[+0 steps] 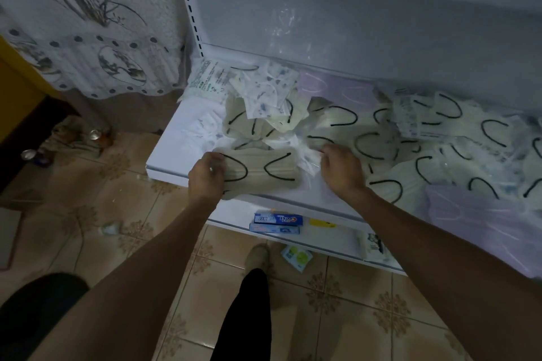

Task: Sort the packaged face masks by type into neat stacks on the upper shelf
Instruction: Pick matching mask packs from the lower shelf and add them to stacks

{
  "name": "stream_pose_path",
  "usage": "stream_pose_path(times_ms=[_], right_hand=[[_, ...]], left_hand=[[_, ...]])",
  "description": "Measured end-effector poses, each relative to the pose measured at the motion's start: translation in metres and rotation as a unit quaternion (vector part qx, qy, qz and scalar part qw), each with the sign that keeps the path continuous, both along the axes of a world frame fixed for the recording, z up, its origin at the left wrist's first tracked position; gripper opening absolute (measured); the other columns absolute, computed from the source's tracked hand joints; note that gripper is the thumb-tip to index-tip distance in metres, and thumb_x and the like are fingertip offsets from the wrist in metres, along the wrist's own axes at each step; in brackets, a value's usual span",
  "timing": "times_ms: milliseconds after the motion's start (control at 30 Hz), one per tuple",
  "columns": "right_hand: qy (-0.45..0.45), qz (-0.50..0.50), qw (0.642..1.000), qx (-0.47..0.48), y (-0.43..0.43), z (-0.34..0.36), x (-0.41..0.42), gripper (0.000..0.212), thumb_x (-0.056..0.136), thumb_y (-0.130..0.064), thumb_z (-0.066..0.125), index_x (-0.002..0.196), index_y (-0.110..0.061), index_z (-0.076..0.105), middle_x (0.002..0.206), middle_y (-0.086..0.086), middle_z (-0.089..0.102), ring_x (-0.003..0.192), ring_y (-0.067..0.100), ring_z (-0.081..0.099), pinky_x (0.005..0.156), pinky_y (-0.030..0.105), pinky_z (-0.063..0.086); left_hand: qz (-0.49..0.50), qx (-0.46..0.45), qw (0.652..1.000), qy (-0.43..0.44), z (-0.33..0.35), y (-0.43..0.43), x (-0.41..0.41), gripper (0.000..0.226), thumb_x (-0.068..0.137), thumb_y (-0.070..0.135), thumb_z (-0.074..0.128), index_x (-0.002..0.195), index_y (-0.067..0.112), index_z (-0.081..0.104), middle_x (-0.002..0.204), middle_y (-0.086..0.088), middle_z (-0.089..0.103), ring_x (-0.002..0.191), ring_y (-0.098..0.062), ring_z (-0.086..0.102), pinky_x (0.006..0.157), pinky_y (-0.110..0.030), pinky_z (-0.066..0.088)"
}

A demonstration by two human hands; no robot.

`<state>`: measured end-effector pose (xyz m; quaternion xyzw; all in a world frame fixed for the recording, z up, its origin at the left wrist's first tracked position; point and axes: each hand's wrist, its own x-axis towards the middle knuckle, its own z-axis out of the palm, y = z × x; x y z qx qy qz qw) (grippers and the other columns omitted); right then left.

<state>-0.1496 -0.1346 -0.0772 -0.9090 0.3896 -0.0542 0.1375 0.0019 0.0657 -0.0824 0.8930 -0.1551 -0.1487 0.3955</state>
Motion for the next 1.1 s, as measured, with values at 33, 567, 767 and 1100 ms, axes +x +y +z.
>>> stream_pose_path(times_ms=[33,567,767,1100], right_hand=[[-0.014,0.043,0.999,0.003,0.009,0.002,0.007,0.024,0.092,-0.008,0.043,0.105,-0.005,0.063,0.104,0.015,0.065,0.098,0.033,0.058,0.081,0.039,0.046],[-0.029,0.182,0.981,0.068,0.091,0.01,0.034,0.048,0.088,-0.01,0.056,0.133,0.0,0.043,0.136,0.016,0.044,0.127,0.032,0.038,0.106,0.035,0.029],[0.099,0.195,0.976,-0.005,0.07,-0.006,0.104,0.077,0.079,-0.022,0.068,0.144,-0.012,0.029,0.147,0.012,0.031,0.135,0.029,0.029,0.11,0.037,0.024],[0.223,0.212,0.947,0.093,0.046,0.003,0.158,0.086,0.074,-0.027,0.077,0.146,-0.025,0.03,0.149,0.006,0.029,0.136,0.028,0.031,0.11,0.035,0.031]], left_hand=[[0.0,0.0,1.0,0.003,-0.002,-0.002,-0.001,0.021,0.094,0.007,0.044,0.11,0.008,0.059,0.112,-0.015,0.062,0.101,-0.033,0.058,0.079,-0.035,0.048],[0.04,-0.106,0.993,-0.036,0.007,0.079,0.026,0.046,0.083,-0.014,0.034,0.12,0.003,0.054,0.113,-0.013,0.057,0.108,-0.032,0.053,0.084,-0.023,0.04],[0.034,-0.059,0.998,0.011,0.009,0.117,0.087,0.041,0.085,-0.016,0.031,0.104,0.002,0.062,0.118,-0.021,0.06,0.112,-0.037,0.053,0.085,-0.027,0.038],[0.051,-0.18,0.978,0.093,0.0,0.132,0.12,0.033,0.083,-0.017,0.036,0.092,0.003,0.06,0.107,-0.015,0.059,0.104,-0.023,0.051,0.078,-0.015,0.043]])
